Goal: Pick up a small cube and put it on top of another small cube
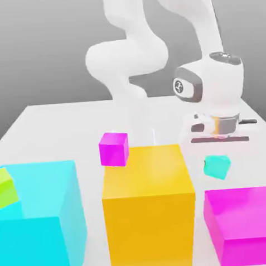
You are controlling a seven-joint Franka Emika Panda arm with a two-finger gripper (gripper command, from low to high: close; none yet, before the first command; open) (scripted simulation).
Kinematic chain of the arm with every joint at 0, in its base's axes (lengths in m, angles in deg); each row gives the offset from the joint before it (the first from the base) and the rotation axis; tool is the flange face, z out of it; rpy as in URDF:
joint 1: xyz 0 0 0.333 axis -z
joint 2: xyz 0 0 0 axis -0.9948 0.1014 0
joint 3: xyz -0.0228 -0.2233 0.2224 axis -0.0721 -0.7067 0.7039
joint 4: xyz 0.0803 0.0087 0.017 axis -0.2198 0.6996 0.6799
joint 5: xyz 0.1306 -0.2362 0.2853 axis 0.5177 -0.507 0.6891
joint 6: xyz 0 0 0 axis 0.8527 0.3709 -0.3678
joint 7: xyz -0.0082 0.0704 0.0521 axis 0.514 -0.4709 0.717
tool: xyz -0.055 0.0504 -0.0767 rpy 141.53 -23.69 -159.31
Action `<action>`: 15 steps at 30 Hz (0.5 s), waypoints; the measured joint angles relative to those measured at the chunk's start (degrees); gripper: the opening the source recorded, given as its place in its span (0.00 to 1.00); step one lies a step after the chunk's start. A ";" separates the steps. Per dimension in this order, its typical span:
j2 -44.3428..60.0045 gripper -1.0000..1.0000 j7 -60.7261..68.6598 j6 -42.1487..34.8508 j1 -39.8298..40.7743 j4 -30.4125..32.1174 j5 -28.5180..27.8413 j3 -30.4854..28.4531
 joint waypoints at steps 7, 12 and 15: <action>5.45 0.00 21.22 -7.73 -0.22 -14.37 6.51 -0.05; 10.94 0.00 31.68 -12.76 1.68 -24.80 3.63 -0.37; 14.69 0.00 36.75 -15.55 2.27 -30.98 0.23 -1.21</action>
